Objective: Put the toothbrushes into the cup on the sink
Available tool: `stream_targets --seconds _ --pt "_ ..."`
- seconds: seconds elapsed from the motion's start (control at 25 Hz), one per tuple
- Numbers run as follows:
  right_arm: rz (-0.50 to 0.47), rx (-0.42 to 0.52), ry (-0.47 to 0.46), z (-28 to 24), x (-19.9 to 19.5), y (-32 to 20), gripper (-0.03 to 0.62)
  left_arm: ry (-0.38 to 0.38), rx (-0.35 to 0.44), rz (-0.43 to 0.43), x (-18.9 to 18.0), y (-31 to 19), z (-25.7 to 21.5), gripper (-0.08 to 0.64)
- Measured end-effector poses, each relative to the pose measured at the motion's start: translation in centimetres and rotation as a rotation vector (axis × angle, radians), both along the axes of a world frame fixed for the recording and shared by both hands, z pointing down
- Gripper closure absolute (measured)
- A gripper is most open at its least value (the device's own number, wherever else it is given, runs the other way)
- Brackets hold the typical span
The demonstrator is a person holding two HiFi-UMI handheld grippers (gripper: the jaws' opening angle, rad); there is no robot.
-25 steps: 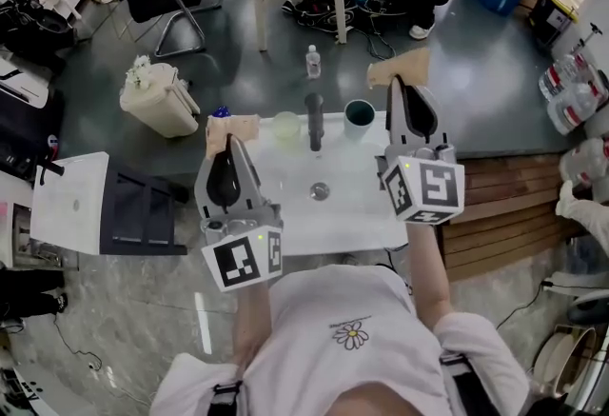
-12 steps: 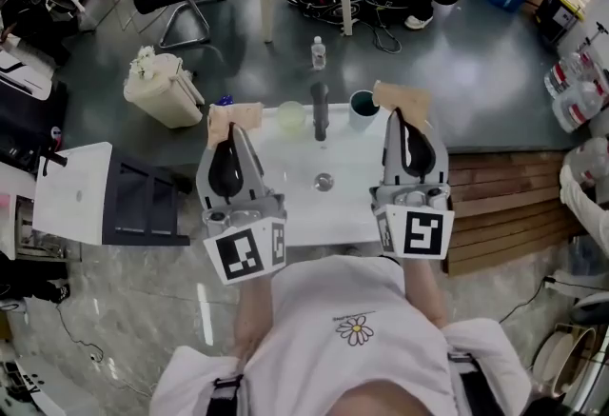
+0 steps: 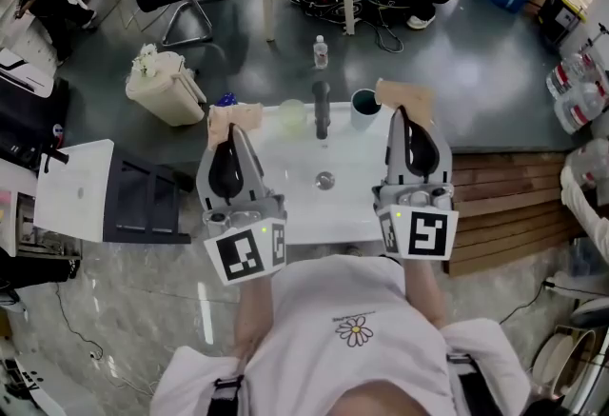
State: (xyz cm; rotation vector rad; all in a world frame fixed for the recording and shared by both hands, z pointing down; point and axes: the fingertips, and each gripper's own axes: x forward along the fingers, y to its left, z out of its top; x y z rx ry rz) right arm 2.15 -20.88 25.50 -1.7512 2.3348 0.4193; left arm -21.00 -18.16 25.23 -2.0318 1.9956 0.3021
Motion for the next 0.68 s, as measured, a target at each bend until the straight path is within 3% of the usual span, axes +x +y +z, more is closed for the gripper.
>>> stream_targets --seconds 0.68 --pt "0.015 0.02 0.008 -0.33 0.89 -0.1 0.561 0.001 0.014 -0.004 0.12 -0.05 -0.05 0.532"
